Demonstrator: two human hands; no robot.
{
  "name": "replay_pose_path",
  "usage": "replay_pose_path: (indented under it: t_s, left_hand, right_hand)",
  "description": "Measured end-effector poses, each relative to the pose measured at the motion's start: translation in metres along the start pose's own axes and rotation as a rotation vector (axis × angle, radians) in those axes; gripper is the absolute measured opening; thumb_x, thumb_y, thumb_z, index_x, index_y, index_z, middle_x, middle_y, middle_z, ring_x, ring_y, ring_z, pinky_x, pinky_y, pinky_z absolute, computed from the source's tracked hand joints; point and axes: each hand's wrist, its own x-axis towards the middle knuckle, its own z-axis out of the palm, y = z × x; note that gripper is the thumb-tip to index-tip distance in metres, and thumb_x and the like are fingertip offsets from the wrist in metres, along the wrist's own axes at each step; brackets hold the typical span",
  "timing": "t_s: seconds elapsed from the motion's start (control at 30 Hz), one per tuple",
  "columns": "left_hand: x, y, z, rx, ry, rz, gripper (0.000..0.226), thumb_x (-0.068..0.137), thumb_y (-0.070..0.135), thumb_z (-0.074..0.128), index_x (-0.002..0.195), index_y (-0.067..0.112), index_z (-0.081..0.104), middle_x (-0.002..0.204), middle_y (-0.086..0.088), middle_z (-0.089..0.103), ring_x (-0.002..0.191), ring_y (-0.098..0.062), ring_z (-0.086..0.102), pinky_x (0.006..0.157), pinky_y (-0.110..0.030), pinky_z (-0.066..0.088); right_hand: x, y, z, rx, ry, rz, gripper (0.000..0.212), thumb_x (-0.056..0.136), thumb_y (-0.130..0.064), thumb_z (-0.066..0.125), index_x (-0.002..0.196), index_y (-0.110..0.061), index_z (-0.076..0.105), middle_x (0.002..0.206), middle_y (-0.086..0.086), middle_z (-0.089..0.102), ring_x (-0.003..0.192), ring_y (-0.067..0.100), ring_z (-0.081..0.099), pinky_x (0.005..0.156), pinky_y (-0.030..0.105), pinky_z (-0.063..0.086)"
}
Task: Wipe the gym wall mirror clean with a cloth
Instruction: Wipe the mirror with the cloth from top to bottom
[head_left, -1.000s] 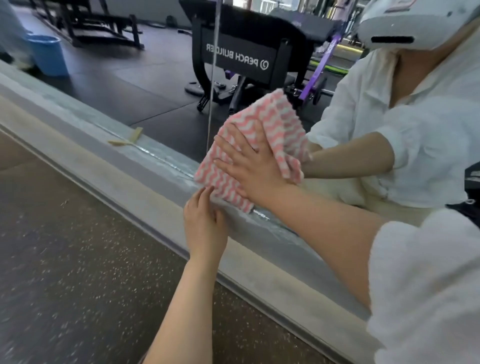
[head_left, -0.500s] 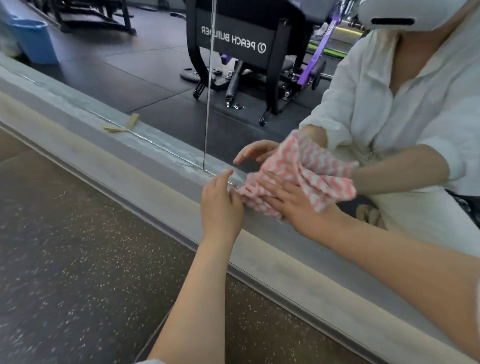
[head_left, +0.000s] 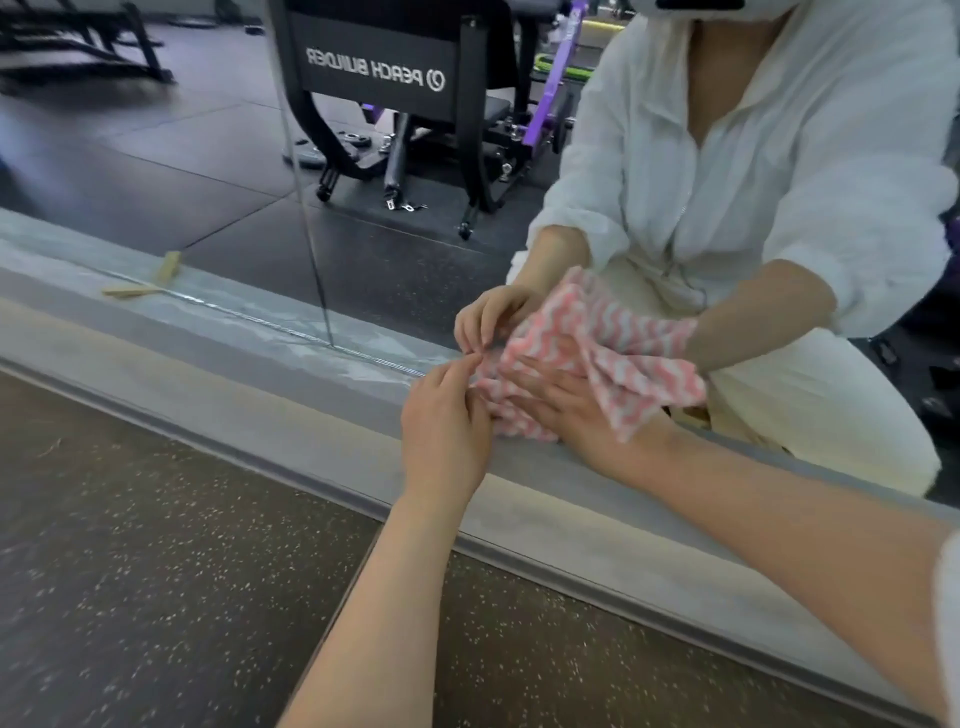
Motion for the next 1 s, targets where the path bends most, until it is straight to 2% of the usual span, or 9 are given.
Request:
replay_pose_path:
  t_s: [0.13,0.27,0.4,0.5,0.6,0.67,0.83,0.9,1.0]
  left_hand:
    - [-0.010,0.012,0.016,-0.008,-0.115,0.065,0.040,0.087,-0.001,0.044,0.122,0.006,0.062,0.110,-0.012,0.065,0.101,-0.031,0.055,0.085,-0.037,0.040]
    - [-0.015,0.021,0.023,-0.021,-0.135,0.091,0.038,0.088,0.000,0.043,0.121,0.006,0.063,0.110,-0.011,0.066,0.102,-0.031,0.056,0.086,-0.039,0.041]
    - [-0.016,0.034,0.029,-0.059,-0.090,0.079,0.041,0.082,0.010,0.040,0.115,0.005,0.064,0.107,-0.011,0.067,0.098,-0.031,0.056,0.083,-0.035,0.039]
    - [-0.018,0.042,0.036,-0.123,-0.015,-0.002,0.040,0.083,0.015,0.039,0.115,0.003,0.060,0.106,-0.012,0.064,0.099,-0.031,0.054,0.084,-0.039,0.041]
    - [-0.020,0.049,0.044,-0.125,0.019,0.026,0.041,0.081,0.011,0.040,0.117,0.004,0.058,0.109,-0.005,0.060,0.102,-0.028,0.052,0.085,-0.039,0.041]
    - [-0.023,0.056,0.048,-0.124,0.018,0.065,0.040,0.081,0.010,0.041,0.118,0.005,0.057,0.108,0.000,0.057,0.101,-0.025,0.052,0.084,-0.036,0.040]
    - [-0.044,0.077,0.062,-0.106,-0.065,0.223,0.042,0.086,0.020,0.036,0.120,0.007,0.057,0.107,-0.003,0.061,0.098,-0.013,0.047,0.082,-0.021,0.029]
    - [-0.056,0.082,0.064,-0.102,-0.127,0.268,0.041,0.087,0.020,0.036,0.121,0.008,0.057,0.107,-0.003,0.060,0.098,-0.010,0.045,0.085,-0.022,0.031]
    - [-0.067,0.093,0.066,-0.103,-0.188,0.291,0.036,0.090,0.010,0.044,0.124,0.014,0.055,0.114,0.007,0.051,0.105,0.001,0.037,0.095,-0.026,0.036]
  right_hand:
    - [-0.073,0.017,-0.060,-0.158,0.125,0.051,0.036,0.105,-0.007,0.015,0.122,-0.006,0.047,0.153,0.007,0.025,0.147,0.021,0.009,0.120,0.039,-0.004]
    - [-0.093,0.021,-0.058,-0.225,0.128,0.093,0.045,0.106,-0.008,0.013,0.120,-0.011,0.056,0.161,0.001,0.013,0.148,0.015,0.000,0.119,0.043,-0.005]
    - [-0.040,0.008,-0.026,-0.405,0.157,0.012,0.035,0.106,-0.014,0.029,0.123,-0.015,0.059,0.138,0.003,0.054,0.140,0.023,0.027,0.120,0.036,-0.002]
    - [-0.018,-0.007,-0.013,-0.352,0.015,0.050,0.040,0.099,-0.021,0.044,0.138,-0.028,0.044,0.139,-0.019,0.049,0.133,0.009,0.039,0.120,0.028,-0.003]
    - [-0.044,0.012,-0.031,-0.369,0.038,0.015,0.040,0.089,-0.012,0.045,0.123,-0.018,0.065,0.138,0.002,0.056,0.130,0.022,0.049,0.119,0.040,-0.008]
    - [-0.075,0.027,-0.044,-0.370,0.062,-0.012,0.038,0.082,-0.005,0.057,0.117,-0.014,0.068,0.139,0.007,0.054,0.131,0.027,0.041,0.119,0.043,-0.008]
    - [-0.170,0.045,-0.079,-0.349,0.047,0.062,0.051,0.080,-0.004,0.044,0.129,-0.018,0.044,0.162,-0.003,-0.008,0.148,0.017,-0.005,0.118,0.044,-0.009]
    - [-0.203,0.053,-0.097,-0.393,0.009,0.083,0.056,0.082,-0.007,0.037,0.137,-0.019,0.038,0.161,-0.004,-0.011,0.148,0.017,-0.008,0.118,0.043,-0.009]
    - [-0.227,0.067,-0.108,-0.406,-0.039,0.052,0.056,0.101,-0.006,0.017,0.154,-0.020,0.007,0.161,-0.003,-0.010,0.148,0.019,-0.008,0.118,0.044,-0.010]
